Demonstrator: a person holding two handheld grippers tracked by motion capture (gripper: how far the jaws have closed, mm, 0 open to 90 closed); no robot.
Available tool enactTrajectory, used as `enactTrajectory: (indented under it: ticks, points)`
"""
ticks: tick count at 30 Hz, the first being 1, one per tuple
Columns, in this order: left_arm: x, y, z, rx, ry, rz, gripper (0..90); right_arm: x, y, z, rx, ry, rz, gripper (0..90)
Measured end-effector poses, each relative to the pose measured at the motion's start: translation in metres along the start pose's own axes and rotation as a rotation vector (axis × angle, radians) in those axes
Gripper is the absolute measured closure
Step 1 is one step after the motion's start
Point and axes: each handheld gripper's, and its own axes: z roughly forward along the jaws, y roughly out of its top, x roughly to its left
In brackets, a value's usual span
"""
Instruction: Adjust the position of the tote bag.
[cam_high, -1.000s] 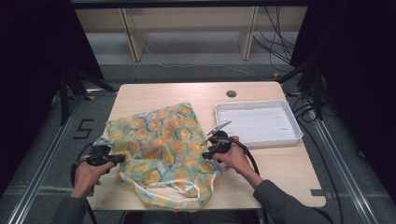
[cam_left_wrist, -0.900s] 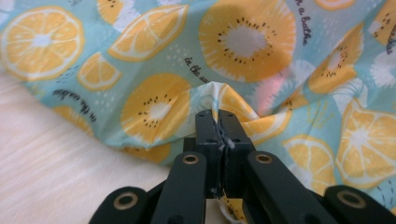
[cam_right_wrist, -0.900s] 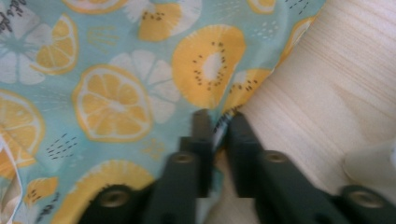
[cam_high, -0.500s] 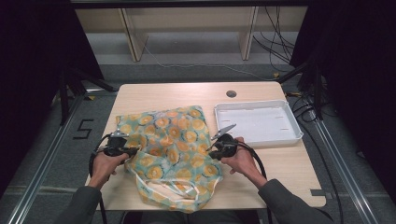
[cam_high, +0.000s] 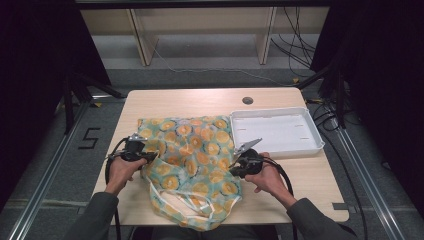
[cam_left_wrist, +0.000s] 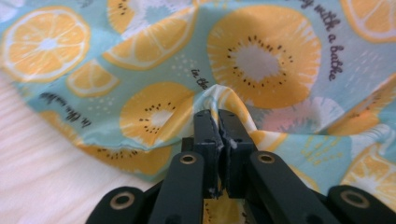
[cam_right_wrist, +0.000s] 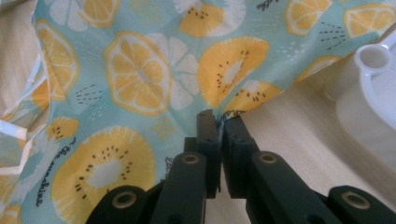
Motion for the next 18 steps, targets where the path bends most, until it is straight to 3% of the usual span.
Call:
enactTrajectory:
  ticks: [4, 8, 9, 10, 11, 14, 16, 18]
  points:
    - [0.007, -0.007, -0.015, 0.013, 0.026, -0.009, 81.3, -0.002, 0.002, 0.002, -0.010, -0.024, 0.008, 78.1]
    - [0.008, -0.012, -0.032, 0.005, 0.038, -0.035, 65.2, 0.000, 0.006, -0.006, -0.060, -0.043, 0.015, 59.8]
    - [0.006, -0.014, -0.038, -0.012, 0.049, -0.022, 64.2, 0.002, 0.007, -0.009, -0.091, -0.044, 0.021, 55.6]
    - [0.004, -0.015, -0.043, -0.023, 0.058, -0.007, 61.3, 0.003, 0.009, -0.013, -0.114, -0.063, -0.010, 52.8]
    - [0.001, -0.015, -0.051, -0.010, 0.073, 0.004, 57.0, 0.006, 0.010, -0.019, -0.134, -0.068, -0.015, 50.8]
    - [-0.009, -0.020, -0.069, -0.035, 0.077, 0.029, 50.8, 0.013, 0.013, -0.030, -0.180, -0.055, -0.040, 47.7]
    - [-0.019, -0.023, -0.079, -0.054, 0.086, 0.034, 46.9, 0.020, 0.012, -0.034, -0.180, -0.026, -0.022, 46.5]
    - [-0.027, -0.026, -0.084, -0.086, 0.075, 0.038, 45.5, 0.022, 0.010, -0.033, -0.166, -0.018, -0.045, 45.6]
